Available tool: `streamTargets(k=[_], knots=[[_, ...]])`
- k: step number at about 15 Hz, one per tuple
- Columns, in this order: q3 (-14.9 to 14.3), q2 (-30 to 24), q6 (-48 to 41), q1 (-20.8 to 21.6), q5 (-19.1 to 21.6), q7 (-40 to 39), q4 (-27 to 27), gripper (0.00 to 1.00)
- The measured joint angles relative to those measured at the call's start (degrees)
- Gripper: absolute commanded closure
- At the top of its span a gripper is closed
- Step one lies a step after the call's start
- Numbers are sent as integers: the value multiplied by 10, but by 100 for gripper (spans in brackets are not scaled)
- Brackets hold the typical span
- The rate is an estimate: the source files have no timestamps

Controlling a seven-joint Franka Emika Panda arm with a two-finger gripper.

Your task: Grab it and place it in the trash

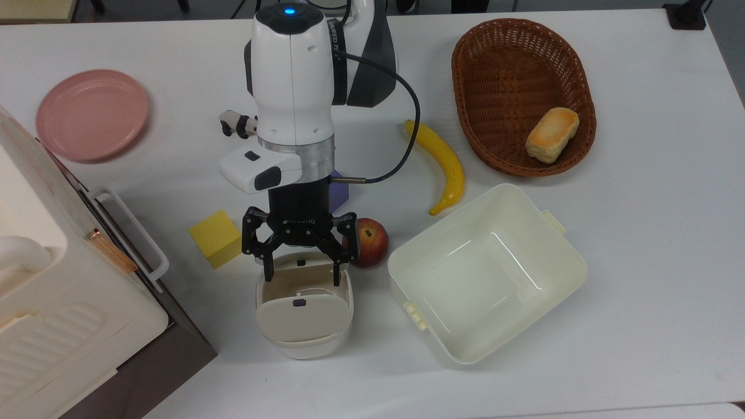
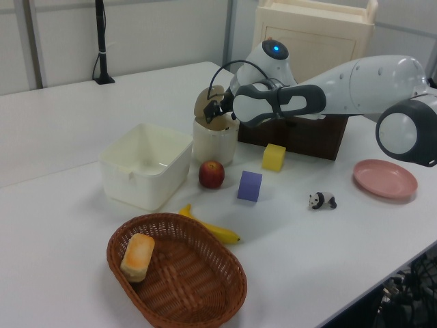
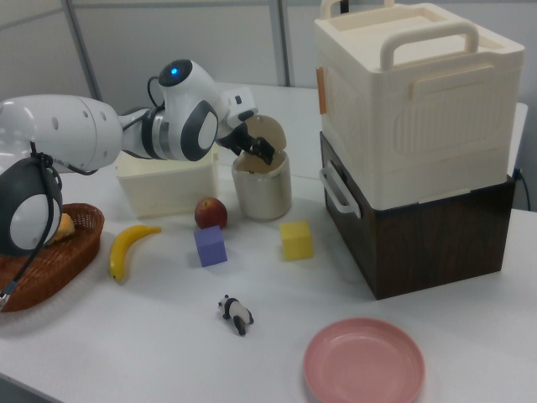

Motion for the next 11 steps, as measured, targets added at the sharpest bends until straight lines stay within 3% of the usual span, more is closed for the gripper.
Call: streamTargets(k=[5,11], knots=[[4,-64,-16,-15,0,0,-36,0],[5,-197,-265,-22,0,0,-77,0]])
